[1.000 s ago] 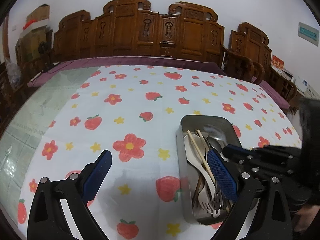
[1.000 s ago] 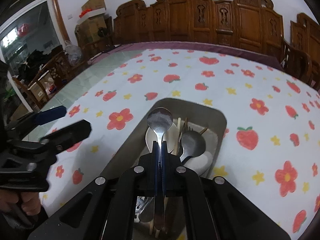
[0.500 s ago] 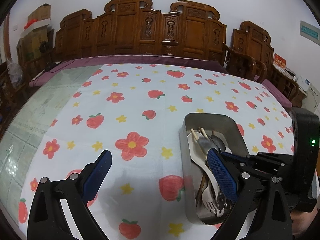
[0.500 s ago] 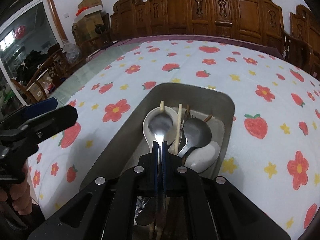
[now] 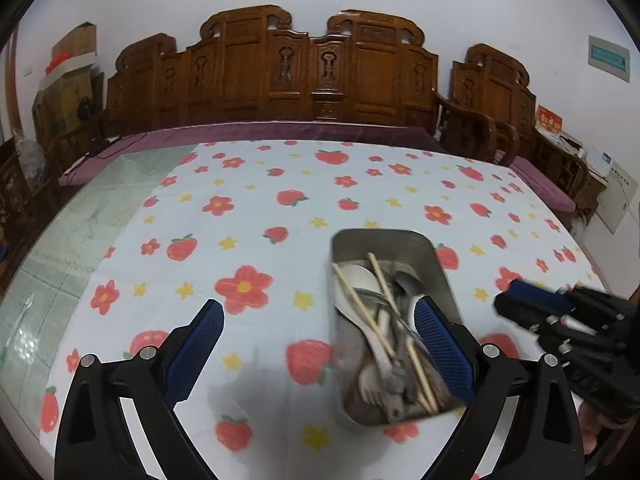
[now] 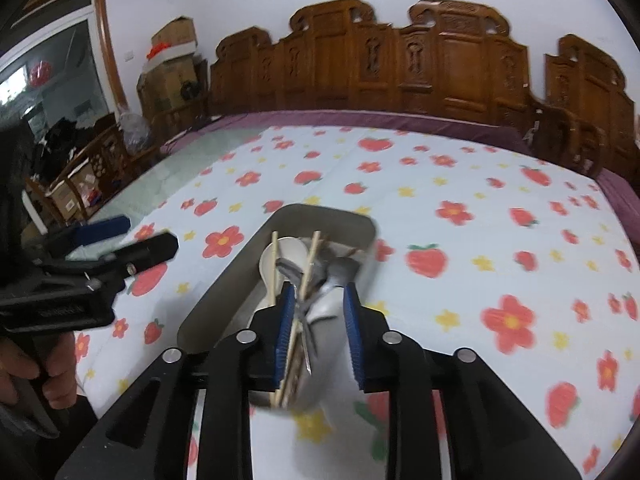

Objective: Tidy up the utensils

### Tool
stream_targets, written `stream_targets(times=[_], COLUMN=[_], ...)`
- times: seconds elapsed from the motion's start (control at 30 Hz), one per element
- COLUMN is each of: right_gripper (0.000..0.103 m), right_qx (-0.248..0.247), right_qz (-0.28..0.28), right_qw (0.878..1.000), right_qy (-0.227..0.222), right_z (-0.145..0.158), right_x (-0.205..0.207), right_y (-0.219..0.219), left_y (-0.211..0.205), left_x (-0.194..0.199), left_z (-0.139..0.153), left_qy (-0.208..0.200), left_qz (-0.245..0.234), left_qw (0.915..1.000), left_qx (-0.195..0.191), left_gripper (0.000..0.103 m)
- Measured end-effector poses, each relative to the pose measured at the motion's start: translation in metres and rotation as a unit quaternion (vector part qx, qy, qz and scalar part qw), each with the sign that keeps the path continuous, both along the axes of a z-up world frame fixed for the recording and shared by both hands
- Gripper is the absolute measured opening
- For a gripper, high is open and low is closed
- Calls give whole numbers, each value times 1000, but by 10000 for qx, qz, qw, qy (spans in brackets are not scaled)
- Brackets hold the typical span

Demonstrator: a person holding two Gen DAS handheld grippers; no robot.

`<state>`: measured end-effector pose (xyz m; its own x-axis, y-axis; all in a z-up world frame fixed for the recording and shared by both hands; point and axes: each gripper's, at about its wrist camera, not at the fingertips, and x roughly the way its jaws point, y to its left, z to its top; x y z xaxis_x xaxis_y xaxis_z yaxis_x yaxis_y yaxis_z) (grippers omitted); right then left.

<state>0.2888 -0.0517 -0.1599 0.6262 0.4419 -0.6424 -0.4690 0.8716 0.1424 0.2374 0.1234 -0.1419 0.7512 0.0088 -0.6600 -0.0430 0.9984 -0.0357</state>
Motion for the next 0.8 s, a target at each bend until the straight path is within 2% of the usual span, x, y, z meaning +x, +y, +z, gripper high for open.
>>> stream_targets(times=[0.17,0.2,0.33,0.43,0.5,0.67,0.8], right_gripper=[64,68,69,81,94,100,100], right_qx=[-18,-5,-3,-38,-4,45,120], right_qz=[-312,-348,-538,-675,-806,-1112,-1321], right_qw=[9992,9990,9980,9970,9959,9918,9875], right_qy=[-257,-275,-322,-369,-417,-626,-850], right_z=[23,25,34,39,43,60,80], right_x=[-29,-33,-59,-79,-93,-127,-149], right_y=[-34,-38,-64,-79,-91,-119,-134], left_y=[-30,-35,-57,-73,-82,-101,-109], left_x=[-20,-25,-46,-62,-70,-96,-120], left_z=[7,8,15,21,26,47,72], left_qy=[67,94,58,64,70,-156,-428], left_qz=[-147,-163,-199,-304,-382,-498,-451], left_qw=[9999,9998,9996,9993,9991,9985,9979], left_qx=[59,53,185,185,177,160,194], left_gripper=[95,95,95,95,95,95,95])
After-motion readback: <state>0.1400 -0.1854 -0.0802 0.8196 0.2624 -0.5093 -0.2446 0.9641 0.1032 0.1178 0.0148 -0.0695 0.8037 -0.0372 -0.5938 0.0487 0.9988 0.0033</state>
